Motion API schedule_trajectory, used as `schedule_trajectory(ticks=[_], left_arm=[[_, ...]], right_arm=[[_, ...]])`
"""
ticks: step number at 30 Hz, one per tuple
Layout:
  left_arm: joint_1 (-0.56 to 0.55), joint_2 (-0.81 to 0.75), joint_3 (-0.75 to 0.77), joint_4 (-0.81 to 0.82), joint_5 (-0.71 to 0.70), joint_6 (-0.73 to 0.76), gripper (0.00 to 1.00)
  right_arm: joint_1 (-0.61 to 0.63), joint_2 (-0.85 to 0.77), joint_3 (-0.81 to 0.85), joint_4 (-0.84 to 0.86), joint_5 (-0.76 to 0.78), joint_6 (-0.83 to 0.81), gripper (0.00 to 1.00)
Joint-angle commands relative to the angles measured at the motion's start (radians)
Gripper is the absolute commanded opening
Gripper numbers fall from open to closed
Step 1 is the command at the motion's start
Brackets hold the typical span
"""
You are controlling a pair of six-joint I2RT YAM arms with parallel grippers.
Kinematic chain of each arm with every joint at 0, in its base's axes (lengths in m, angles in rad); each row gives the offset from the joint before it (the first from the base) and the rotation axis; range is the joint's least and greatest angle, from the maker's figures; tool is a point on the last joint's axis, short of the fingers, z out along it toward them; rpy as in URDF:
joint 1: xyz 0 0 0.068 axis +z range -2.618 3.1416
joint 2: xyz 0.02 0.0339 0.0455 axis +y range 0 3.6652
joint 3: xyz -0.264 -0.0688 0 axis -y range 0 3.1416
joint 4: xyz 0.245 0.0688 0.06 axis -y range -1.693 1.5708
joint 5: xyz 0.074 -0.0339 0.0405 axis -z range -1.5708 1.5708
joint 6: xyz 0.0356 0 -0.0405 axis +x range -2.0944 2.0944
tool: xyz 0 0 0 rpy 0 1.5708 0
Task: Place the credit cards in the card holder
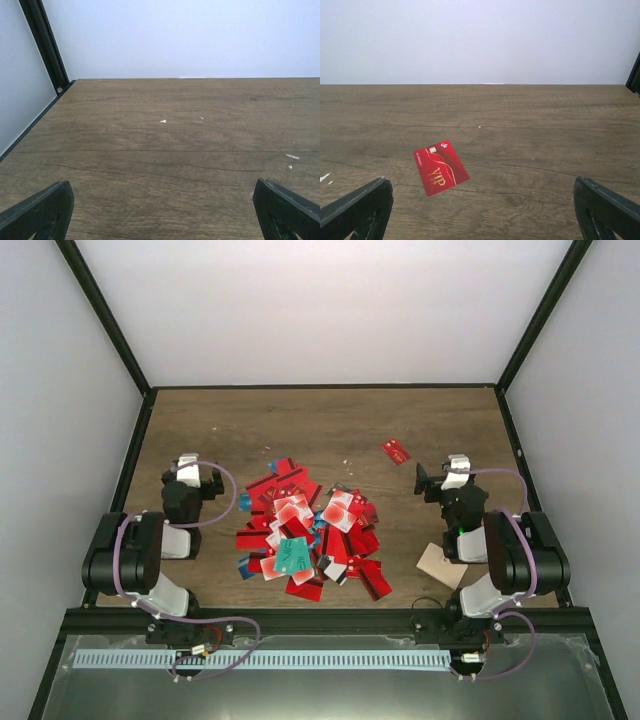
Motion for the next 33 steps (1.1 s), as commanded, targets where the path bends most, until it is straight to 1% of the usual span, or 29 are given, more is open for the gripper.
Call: schedule_trajectory(ticks=[1,12,14,15,16,17,19,20,22,26,30,31,32,33], left_arm=[[0.004,0.011,0.021,0.061,0.003,-0.017,1.0],[0.005,0.008,0.016,0.066,-0.005,-0.019,1.0],[0.003,-0.018,0.009,0.064,-0.078,-0.053,1.0],[0.004,-0.048,0.01,0.034,-0.1,-0.06,1.0],[0.004,-0.079,0.01,0.006,-0.106,-0.058,0.99],[0.003,-0.106,0.005,-0.006,-0.105,-0.054,0.97],[-0.005,-0.177,-0.008,-0.032,-0.122,-0.052,0.95],[-0.009,-0.215,-0.011,-0.059,-0.15,-0.058,0.95],[-0.01,-0.308,-0.007,-0.162,-0.19,-0.105,1.0],[-0.013,-0.455,0.025,-0.321,-0.181,-0.195,1.0],[-0.017,-0.548,0.107,-0.558,-0.165,-0.303,1.0],[-0.018,-0.561,0.134,-0.614,-0.16,-0.343,0.99],[-0.018,-0.57,0.154,-0.673,-0.136,-0.373,0.98],[-0.02,-0.573,0.174,-0.718,-0.111,-0.391,0.98]], right_arm=[[0.009,0.01,0.028,0.053,0.001,0.0,1.0],[0.01,0.01,0.027,0.056,0.002,0.001,1.0],[0.01,-0.001,0.02,0.066,0.067,0.022,1.0],[0.011,-0.02,0.012,0.064,0.088,0.034,1.0],[0.011,-0.047,0.008,0.04,0.098,0.037,1.0],[0.016,-0.083,0.008,0.011,0.119,0.038,1.0],[0.04,-0.175,0.01,-0.066,0.203,0.052,1.0],[0.051,-0.221,0.016,-0.126,0.239,0.082,1.0],[0.053,-0.324,0.044,-0.294,0.271,0.168,1.0],[0.053,-0.487,0.167,-0.692,0.299,0.322,1.0],[0.053,-0.571,0.32,-1.129,0.351,0.487,1.0],[0.053,-0.586,0.355,-1.262,0.348,0.532,1.0],[0.053,-0.605,0.381,-1.345,0.338,0.594,1.0],[0.053,-0.622,0.401,-1.42,0.317,0.615,1.0]])
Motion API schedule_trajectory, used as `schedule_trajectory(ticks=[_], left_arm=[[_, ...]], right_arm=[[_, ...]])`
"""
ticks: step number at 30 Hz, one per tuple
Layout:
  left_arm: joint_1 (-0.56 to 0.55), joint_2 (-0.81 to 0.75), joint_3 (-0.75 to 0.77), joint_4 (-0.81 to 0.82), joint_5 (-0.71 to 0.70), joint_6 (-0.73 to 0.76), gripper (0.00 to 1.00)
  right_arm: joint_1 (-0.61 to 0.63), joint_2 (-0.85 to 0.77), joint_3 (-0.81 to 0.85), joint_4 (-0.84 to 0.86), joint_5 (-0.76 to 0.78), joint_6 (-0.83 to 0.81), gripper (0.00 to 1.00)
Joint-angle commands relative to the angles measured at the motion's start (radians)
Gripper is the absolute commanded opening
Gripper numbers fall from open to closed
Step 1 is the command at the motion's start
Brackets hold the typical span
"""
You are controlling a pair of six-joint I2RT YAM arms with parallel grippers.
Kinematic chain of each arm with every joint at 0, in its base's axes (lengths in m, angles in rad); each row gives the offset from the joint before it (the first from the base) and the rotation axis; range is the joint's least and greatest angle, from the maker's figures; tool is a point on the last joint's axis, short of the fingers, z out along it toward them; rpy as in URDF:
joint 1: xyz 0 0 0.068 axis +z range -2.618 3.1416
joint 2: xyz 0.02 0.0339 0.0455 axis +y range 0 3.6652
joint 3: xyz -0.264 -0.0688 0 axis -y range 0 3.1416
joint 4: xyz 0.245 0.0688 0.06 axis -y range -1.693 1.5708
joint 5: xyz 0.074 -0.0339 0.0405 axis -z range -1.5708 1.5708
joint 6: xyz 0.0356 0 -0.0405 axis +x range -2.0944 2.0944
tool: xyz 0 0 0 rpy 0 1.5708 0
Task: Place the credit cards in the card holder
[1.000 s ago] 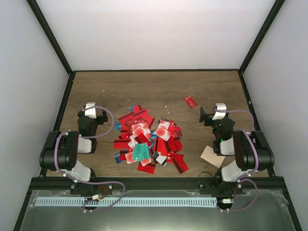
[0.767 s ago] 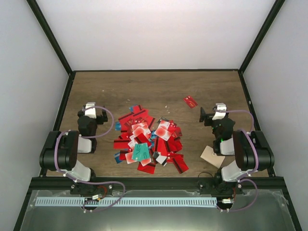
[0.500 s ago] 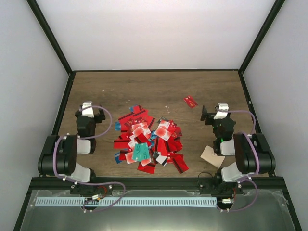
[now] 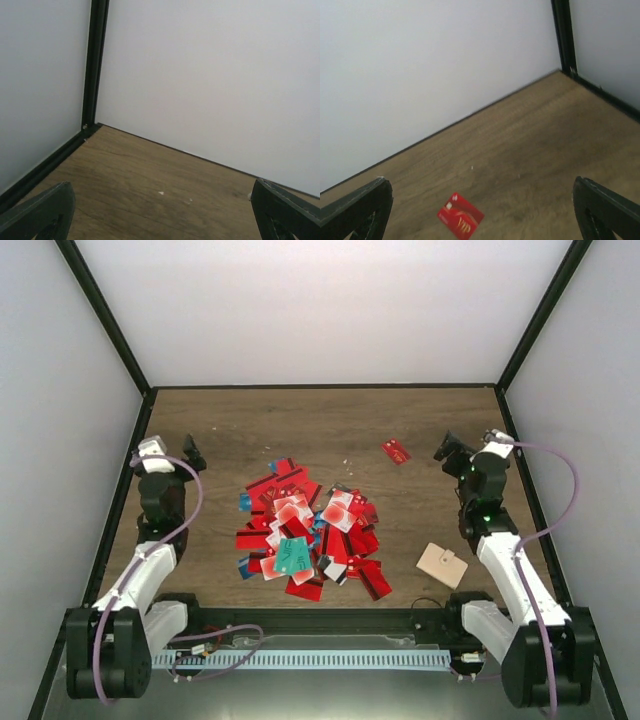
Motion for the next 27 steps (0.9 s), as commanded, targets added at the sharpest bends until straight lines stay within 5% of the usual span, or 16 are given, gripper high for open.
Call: schedule_trajectory(ticks=[1,8,17,27], left_arm=[[-0.01,-0.035,0.101,-0.317,0.067,-0.166,0.98],[-0.03,-0.016,0.24,-0.677,0.163,-0.21,0.98],[-0.138,0.049,0.297,-0.826,0.168,-0.219,0.98],[-0.218,0.124,0.303,-0.819,0.182,-0.223,0.97]], right_arm=[[0.008,-0.075,0.113,-0.587,0.004,0.26,1.0],[0.008,-0.123,0.163,-0.963,-0.13,0.53,1.0],[0.008,-0.029,0.161,-1.336,-0.176,0.737,1.0],[0.011,0.011,0.103,-1.342,-0.079,0.769,1.0]])
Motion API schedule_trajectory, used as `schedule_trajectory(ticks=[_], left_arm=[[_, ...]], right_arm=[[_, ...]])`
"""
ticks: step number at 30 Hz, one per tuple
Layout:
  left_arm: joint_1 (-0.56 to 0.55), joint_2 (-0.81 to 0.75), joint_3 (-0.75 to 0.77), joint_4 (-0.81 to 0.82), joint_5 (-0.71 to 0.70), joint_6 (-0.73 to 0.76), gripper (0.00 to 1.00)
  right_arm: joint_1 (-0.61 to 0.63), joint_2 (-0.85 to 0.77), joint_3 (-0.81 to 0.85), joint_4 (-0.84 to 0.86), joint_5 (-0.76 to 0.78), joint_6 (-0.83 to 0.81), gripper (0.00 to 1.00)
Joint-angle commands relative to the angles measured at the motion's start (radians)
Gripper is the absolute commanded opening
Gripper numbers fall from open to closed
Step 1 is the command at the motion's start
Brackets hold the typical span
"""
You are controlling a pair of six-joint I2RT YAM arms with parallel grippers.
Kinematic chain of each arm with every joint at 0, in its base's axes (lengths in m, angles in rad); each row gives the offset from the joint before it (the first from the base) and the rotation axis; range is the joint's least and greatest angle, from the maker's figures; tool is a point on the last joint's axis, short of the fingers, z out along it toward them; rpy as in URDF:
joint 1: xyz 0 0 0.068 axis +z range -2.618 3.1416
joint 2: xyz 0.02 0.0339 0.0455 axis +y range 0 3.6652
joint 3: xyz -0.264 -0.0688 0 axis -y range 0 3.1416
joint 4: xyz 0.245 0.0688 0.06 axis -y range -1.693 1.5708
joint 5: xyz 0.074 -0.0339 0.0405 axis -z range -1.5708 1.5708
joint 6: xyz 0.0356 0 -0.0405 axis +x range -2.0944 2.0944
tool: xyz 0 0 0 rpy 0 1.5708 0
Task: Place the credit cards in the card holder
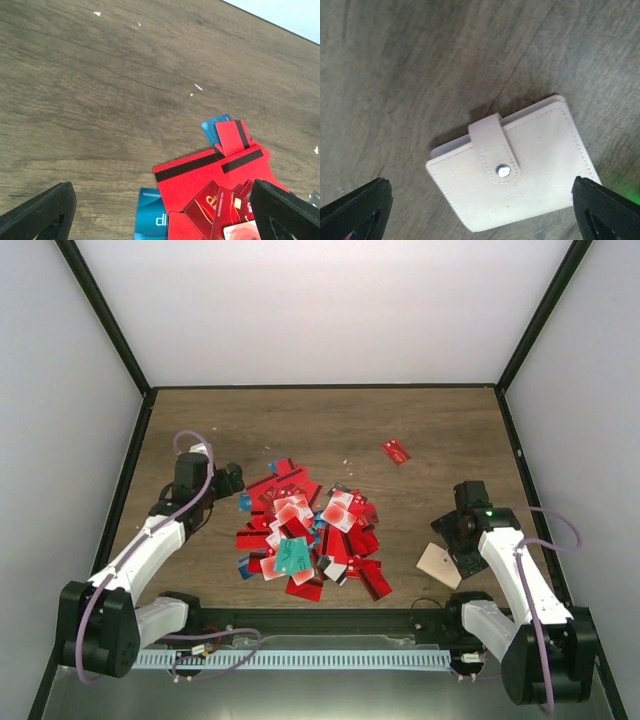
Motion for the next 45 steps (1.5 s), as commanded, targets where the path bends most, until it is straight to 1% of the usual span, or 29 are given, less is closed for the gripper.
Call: schedule_trajectory(ticks=[1,8,10,13,15,17,18,20,25,27,32,36,41,45], left_arm=[[-0.024,0.014,0.03,-0.004,0.014,-0.006,0.97],[-0.039,0.046,0.029,0.017,0.027,-0.002,0.95],[-0.043,0.053,0.031,0.019,0.031,-0.003,0.94],[-0.046,0.056,0.033,0.023,0.029,-0.002,0.94],[-0.047,0.057,0.035,0.023,0.026,0.001,0.94],[-0.048,0.06,0.034,0.023,0.024,0.004,0.93],[-0.048,0.062,0.034,0.023,0.023,0.006,0.93],[-0.048,0.068,0.036,0.023,0.022,0.009,0.93],[-0.05,0.08,0.041,0.03,0.025,0.01,0.93],[-0.051,0.087,0.041,0.037,0.025,0.011,0.92],[-0.059,0.122,0.051,0.043,0.041,0.012,0.91],[-0.084,0.154,0.063,0.047,0.068,0.019,0.91],[-0.139,0.185,0.081,0.057,0.079,0.017,0.9],[-0.193,0.224,0.097,0.076,0.094,0.0,0.9]], right_arm=[[0.011,0.043,-0.006,-0.029,0.07,0.035,1.0],[0.011,0.094,0.01,0.008,0.077,0.012,0.99],[0.011,0.101,-0.006,0.048,0.038,-0.005,0.93],[0.01,0.125,-0.076,0.131,-0.047,-0.023,0.87],[0.012,0.157,-0.101,0.162,-0.061,-0.034,0.84],[0.012,0.181,-0.108,0.179,-0.049,-0.042,0.79],[0.012,0.188,-0.11,0.188,-0.046,-0.045,0.76],[0.012,0.192,-0.112,0.208,-0.057,-0.051,0.66],[0.012,0.225,-0.109,0.258,-0.079,-0.069,0.34],[0.012,0.25,-0.105,0.283,-0.087,-0.075,0.27],[0.012,0.334,-0.067,0.358,-0.117,-0.104,0.23],[0.011,0.401,0.008,0.387,-0.126,-0.124,0.23],[0.012,0.48,0.077,0.427,-0.133,-0.121,0.23],[0.012,0.578,0.139,0.475,-0.178,-0.098,0.23]])
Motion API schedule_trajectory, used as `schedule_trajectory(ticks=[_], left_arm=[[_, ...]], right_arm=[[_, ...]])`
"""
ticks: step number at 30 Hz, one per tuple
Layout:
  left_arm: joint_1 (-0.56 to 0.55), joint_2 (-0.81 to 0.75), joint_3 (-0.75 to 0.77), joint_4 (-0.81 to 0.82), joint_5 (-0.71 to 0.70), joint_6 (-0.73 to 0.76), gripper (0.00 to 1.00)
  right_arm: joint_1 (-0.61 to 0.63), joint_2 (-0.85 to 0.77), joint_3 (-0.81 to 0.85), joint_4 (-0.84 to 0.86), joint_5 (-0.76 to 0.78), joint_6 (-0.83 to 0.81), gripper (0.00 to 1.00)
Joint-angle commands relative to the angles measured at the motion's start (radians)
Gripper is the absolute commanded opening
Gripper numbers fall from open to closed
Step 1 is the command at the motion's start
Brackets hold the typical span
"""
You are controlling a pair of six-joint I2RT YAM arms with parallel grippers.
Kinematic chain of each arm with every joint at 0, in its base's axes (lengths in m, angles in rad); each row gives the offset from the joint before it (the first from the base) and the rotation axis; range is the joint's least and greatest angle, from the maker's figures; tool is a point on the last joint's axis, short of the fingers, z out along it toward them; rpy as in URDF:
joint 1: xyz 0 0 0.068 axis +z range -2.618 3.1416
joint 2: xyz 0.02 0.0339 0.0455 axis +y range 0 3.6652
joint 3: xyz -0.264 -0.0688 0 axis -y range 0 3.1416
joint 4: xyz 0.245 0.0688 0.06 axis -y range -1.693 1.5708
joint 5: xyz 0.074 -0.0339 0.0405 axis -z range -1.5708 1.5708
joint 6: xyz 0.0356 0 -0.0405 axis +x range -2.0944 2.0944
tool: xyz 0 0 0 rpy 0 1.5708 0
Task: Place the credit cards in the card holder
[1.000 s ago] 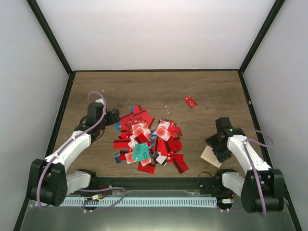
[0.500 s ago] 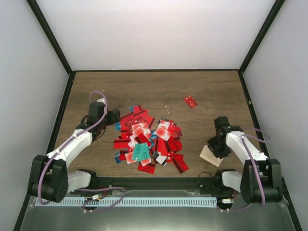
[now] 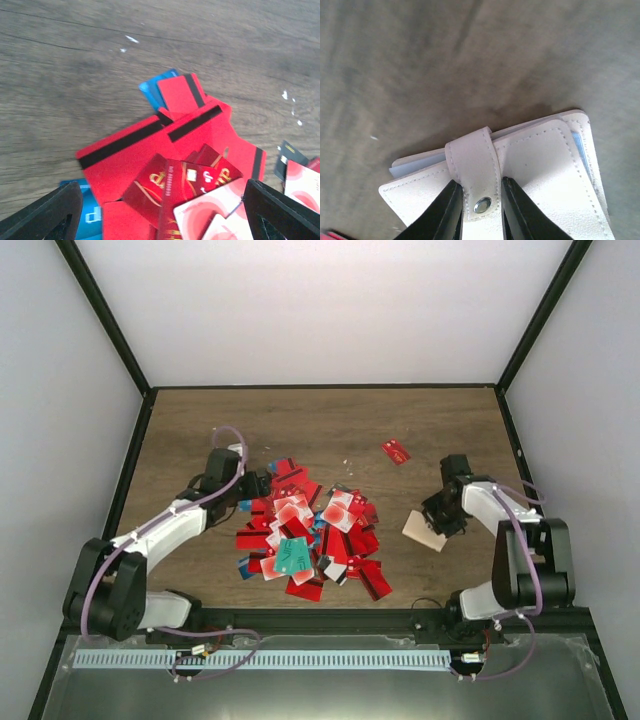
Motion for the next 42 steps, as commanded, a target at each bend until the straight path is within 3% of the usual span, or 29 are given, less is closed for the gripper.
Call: schedule_trajectory(ticks=[1,6,7,8,9,13,24,33,42], left_arm=[[-0.06,0.046,0.041,0.038,0.032,-0.019,0.9],[-0.152,0.114,0.078,0.043,0.043,-0.044,0.89],[-0.172,0.123,0.082,0.045,0.047,-0.05,0.89],[-0.192,0.129,0.087,0.047,0.048,-0.057,0.89],[-0.213,0.135,0.087,0.052,0.048,-0.064,0.89],[-0.287,0.159,0.102,0.083,0.055,-0.099,0.88],[-0.473,0.312,0.183,0.204,0.132,-0.212,0.83],[-0.568,0.484,0.326,0.197,0.146,-0.273,0.72],[-0.626,0.582,0.409,0.175,0.124,-0.332,0.71]], right_arm=[[0.011,0.139,0.057,0.195,-0.072,0.015,0.23],[0.011,0.264,0.226,0.174,-0.074,-0.057,0.31],[0.011,0.267,0.24,0.166,-0.059,-0.081,0.39],[0.01,0.262,0.247,0.16,-0.043,-0.099,0.6],[0.011,0.254,0.247,0.154,-0.024,-0.119,0.73],[0.007,0.211,0.229,0.137,0.055,-0.174,0.98],[-0.082,0.145,0.199,0.298,0.059,-0.4,1.0],[-0.092,0.167,0.108,0.362,0.02,-0.407,1.0],[-0.087,0.14,-0.002,0.336,-0.164,-0.38,1.0]])
